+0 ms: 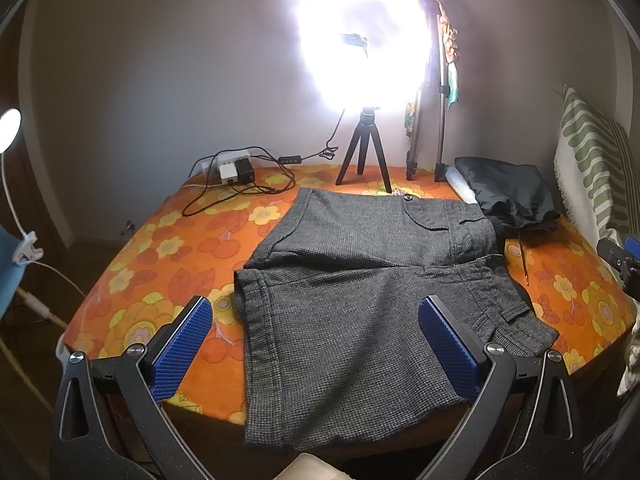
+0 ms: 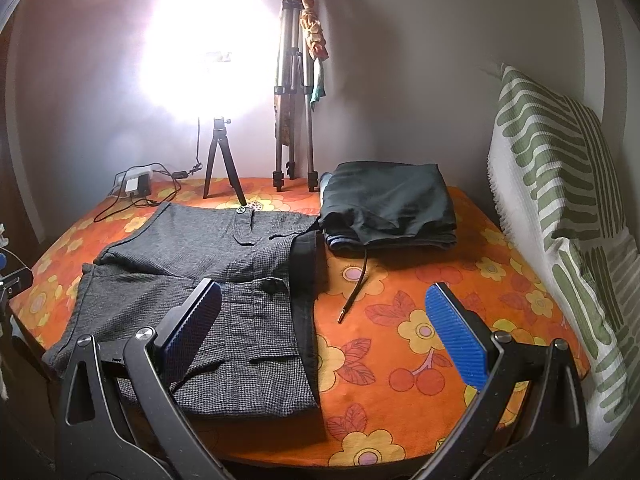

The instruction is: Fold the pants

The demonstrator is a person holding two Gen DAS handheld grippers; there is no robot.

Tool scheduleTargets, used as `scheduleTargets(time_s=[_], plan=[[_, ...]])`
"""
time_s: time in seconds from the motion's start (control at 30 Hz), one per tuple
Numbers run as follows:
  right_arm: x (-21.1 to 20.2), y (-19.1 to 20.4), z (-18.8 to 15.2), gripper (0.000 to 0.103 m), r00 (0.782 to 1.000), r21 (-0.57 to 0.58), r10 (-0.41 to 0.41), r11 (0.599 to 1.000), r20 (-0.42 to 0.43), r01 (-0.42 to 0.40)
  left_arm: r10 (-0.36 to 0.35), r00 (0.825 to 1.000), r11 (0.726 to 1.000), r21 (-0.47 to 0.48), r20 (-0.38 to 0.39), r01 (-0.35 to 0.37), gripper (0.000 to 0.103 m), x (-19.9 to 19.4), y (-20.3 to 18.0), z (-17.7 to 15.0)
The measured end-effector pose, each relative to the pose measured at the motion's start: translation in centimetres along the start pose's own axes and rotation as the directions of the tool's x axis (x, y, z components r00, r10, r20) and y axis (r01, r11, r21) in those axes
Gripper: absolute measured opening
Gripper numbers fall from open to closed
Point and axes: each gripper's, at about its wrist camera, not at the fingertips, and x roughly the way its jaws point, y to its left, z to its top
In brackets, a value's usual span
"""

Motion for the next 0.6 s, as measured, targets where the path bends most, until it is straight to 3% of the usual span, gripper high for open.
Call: scheduleTargets(time_s=[0.6], plan=[[-0.34,0.36,0.41,0.103,1.000,-0.003,0.005,1.000,0.023,-0.005,0.002,1.000,1.000,-0.005,0.003,-0.002,0.102,0.02,0.36,0.18]])
